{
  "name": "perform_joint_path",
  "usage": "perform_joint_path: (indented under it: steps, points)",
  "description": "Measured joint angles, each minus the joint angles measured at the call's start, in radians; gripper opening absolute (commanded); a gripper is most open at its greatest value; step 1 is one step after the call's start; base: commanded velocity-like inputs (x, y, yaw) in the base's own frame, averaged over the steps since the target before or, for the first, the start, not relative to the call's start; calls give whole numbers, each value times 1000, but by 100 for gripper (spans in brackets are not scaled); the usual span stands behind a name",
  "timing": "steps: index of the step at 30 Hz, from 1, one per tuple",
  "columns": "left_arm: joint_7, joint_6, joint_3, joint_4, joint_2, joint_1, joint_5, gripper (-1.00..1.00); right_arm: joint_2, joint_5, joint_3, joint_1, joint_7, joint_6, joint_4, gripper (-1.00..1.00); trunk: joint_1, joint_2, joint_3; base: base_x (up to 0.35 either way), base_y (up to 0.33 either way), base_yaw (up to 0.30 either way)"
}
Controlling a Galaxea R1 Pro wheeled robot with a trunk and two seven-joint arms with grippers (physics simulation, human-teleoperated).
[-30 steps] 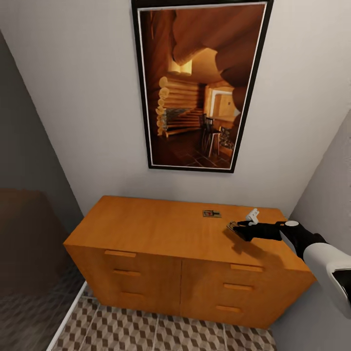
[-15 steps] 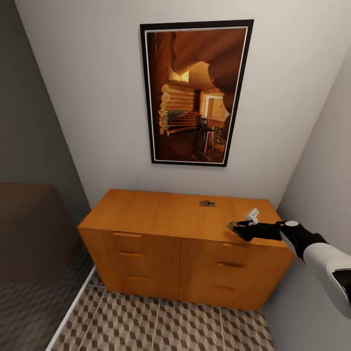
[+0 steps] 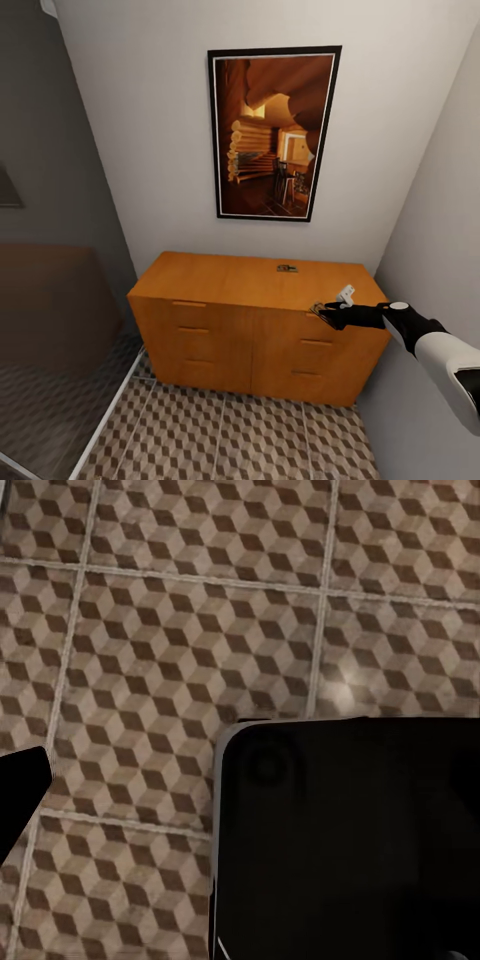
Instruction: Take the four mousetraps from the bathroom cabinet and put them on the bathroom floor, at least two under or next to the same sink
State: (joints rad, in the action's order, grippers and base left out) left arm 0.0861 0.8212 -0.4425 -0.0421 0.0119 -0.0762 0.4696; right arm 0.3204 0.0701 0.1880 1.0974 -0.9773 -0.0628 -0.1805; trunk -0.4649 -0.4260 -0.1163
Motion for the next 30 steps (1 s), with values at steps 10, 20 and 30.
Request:
perform_joint_path:
  steps: [10, 20, 30]
  points:
    - [0, 0, 0, 0, 0, 0, 0, 100, 0, 1, 0, 0, 1, 0, 0, -100, 0, 0, 0, -137, 144, 0]
    - [0, 0, 0, 0, 0, 0, 0, 100, 0, 0, 0, 0, 1, 0, 0, -100, 0, 0, 0, -169, 155, 0]
    - [0, 0, 0, 0, 0, 0, 0, 100, 0, 1, 1, 0, 1, 0, 0, -100, 0, 0, 0, -173, 174, 0]
